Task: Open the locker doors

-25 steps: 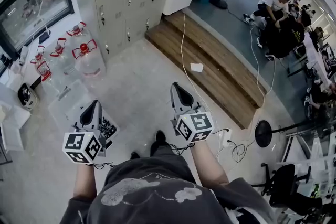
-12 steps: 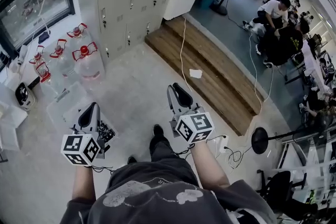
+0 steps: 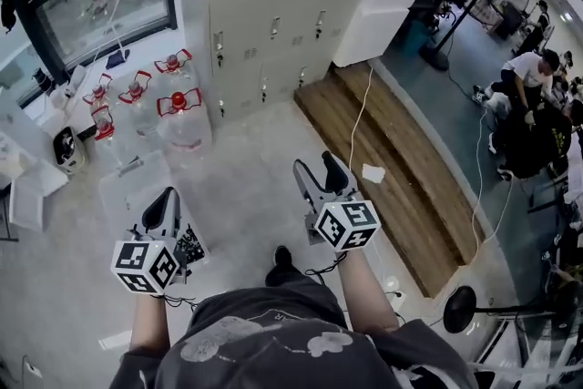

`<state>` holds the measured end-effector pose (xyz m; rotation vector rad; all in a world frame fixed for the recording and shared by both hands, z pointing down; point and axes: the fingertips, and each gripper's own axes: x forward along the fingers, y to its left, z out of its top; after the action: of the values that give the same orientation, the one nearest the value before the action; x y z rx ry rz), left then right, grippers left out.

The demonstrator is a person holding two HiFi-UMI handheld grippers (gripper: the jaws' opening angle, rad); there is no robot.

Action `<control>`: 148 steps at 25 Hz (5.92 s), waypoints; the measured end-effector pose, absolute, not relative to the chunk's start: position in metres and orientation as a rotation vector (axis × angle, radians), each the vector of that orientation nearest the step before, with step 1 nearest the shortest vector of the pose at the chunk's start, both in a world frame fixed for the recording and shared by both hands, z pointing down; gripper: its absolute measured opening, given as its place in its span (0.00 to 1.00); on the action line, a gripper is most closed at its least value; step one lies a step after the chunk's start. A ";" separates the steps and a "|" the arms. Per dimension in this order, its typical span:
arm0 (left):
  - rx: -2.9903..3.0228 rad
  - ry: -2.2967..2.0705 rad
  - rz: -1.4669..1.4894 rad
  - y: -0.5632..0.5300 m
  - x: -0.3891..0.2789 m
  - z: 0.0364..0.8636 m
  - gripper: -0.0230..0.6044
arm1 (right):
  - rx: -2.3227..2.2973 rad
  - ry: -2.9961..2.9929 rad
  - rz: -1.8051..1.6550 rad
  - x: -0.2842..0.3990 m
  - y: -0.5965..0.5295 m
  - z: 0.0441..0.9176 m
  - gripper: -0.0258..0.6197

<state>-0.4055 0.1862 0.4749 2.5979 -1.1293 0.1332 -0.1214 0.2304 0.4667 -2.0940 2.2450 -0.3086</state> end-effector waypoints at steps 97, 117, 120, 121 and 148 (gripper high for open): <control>2.933 -1.783 -0.513 -0.402 -0.249 0.011 0.05 | -1.260 2.532 0.812 -0.142 -0.438 -0.119 0.49; 2.823 -1.723 -0.507 -0.419 -0.271 0.032 0.05 | -1.430 2.452 0.569 -0.144 -0.464 -0.131 0.38; 2.820 -1.715 -0.487 -0.422 -0.272 0.037 0.05 | -1.430 2.464 0.527 -0.143 -0.461 -0.131 0.38; 2.818 -1.711 -0.489 -0.422 -0.274 0.037 0.05 | -1.435 2.464 0.527 -0.143 -0.459 -0.131 0.38; 2.920 -1.444 -0.471 -0.400 -0.240 0.038 0.05 | -1.568 2.333 0.591 -0.116 -0.396 -0.133 0.26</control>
<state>-0.2395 -0.3996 0.0381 2.9201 -1.4444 -0.4713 -0.1160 -0.3965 -0.1331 -1.5684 2.3329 0.5910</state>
